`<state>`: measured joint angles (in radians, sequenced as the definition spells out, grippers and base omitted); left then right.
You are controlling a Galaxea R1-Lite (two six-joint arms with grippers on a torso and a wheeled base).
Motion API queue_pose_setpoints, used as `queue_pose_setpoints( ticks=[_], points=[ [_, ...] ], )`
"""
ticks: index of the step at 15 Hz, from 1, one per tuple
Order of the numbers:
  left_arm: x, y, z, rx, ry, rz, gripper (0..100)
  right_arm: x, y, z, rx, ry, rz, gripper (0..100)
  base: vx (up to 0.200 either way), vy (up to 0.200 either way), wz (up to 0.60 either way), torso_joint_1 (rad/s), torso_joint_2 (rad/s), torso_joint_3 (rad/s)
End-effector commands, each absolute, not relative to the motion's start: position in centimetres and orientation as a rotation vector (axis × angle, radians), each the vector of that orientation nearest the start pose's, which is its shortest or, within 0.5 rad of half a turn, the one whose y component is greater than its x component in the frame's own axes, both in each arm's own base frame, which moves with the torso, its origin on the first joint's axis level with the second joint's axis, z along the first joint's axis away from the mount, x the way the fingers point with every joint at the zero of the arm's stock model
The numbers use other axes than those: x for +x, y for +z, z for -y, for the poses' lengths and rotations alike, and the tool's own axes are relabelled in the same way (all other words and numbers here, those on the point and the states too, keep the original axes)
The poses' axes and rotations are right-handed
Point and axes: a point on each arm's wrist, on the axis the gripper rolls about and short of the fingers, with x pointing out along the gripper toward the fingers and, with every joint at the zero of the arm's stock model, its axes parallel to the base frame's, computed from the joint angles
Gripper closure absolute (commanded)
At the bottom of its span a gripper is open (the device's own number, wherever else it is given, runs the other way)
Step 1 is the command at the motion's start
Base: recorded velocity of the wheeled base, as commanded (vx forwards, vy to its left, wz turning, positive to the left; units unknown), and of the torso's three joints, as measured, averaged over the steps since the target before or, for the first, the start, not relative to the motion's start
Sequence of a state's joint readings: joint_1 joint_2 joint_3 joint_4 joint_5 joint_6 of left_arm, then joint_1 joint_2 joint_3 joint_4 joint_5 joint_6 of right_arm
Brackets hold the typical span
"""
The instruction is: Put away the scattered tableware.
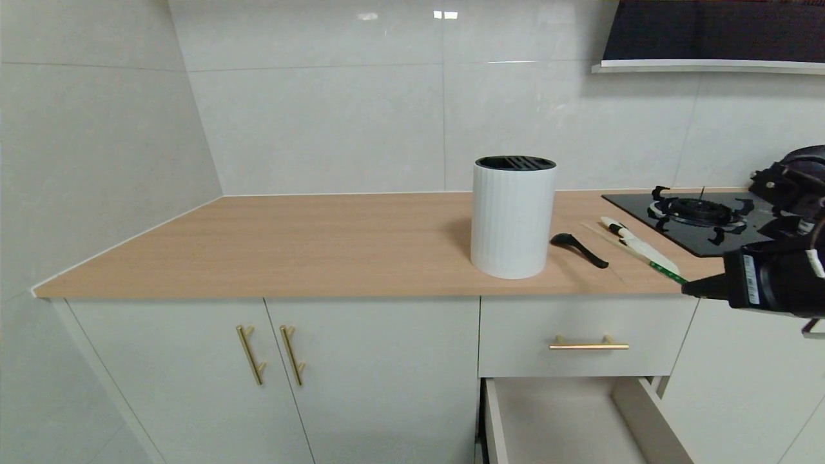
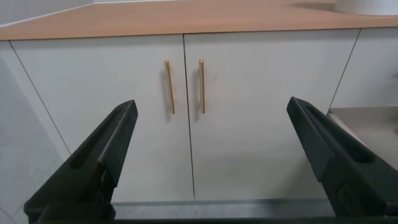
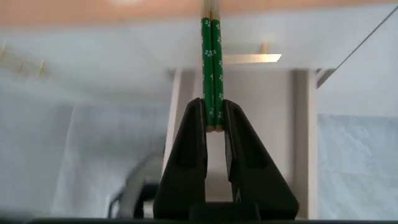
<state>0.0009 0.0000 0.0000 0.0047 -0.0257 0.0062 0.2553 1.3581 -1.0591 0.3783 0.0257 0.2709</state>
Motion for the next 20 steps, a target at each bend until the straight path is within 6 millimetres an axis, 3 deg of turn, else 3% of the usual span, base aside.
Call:
queue_pose_setpoints(
  ticks=[1,11,20],
  points=[
    [-2.3,7.5,0.1,0.006,-0.025,-0.005,0,16.5,25.2,-4.7,0.157,0.226,-0.675,100,0.000,0.000,0.00,0.000,0.00,0.000],
    [-2.3,7.5,0.1,0.006,-0.025,-0.005,0,14.9,22.9,-6.1,0.059,0.389,-0.808,100,0.000,0.000,0.00,-0.009,0.02,0.013],
    [-2.3,7.5,0.1,0.006,-0.025,-0.005,0,14.5,21.4,-6.8,-0.012,0.446,-0.859,100,0.000,0.000,0.00,-0.158,0.43,0.267]
  ],
)
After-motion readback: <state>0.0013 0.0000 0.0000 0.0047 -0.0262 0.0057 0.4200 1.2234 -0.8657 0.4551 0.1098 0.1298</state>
